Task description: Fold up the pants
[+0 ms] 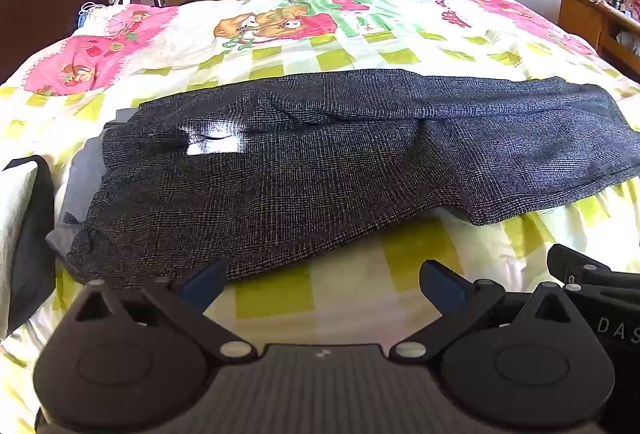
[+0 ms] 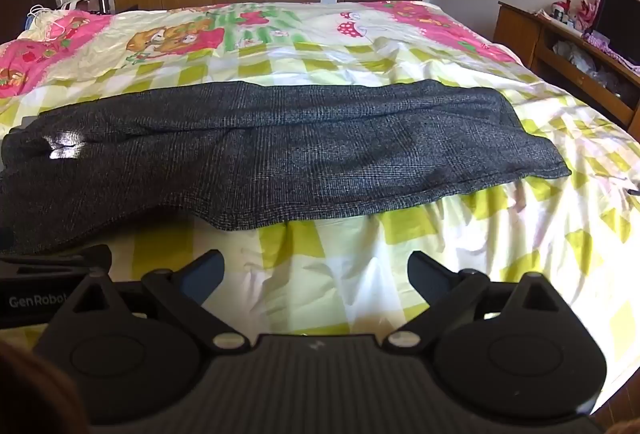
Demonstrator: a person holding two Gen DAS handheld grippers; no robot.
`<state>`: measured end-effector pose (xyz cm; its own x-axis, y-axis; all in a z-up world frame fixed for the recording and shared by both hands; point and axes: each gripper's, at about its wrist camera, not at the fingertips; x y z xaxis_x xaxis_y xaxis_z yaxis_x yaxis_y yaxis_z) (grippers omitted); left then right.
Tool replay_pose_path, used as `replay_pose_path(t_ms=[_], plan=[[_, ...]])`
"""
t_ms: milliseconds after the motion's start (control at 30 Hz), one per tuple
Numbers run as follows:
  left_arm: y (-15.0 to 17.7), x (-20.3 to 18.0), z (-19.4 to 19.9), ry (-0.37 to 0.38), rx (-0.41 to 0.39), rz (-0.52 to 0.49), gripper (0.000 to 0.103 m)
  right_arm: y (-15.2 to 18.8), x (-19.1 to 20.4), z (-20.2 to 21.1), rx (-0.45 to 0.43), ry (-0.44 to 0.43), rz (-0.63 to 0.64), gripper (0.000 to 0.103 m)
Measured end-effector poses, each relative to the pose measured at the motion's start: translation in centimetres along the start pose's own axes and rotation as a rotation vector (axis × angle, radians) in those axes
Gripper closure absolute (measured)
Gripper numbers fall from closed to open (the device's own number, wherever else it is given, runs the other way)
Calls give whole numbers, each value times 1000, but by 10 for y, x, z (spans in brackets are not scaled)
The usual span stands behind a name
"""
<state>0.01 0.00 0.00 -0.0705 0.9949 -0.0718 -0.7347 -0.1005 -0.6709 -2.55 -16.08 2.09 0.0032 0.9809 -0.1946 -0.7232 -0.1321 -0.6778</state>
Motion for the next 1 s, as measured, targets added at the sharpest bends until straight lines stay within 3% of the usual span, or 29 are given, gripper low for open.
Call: replay_pose_path(t_ms=[1000], plan=[[3,3,-1,-7,-4,2,0,0,3,-1,2,3,10,6]])
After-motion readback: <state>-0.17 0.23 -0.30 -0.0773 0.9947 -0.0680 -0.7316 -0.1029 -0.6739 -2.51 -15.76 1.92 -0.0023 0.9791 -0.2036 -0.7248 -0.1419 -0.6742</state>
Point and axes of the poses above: each gripper's, at about its wrist camera, not at the fingertips, and z roughly against the way its jaws point, x to its left, y to its underside, and after that the axes turned 11 degrees about z, right-handed
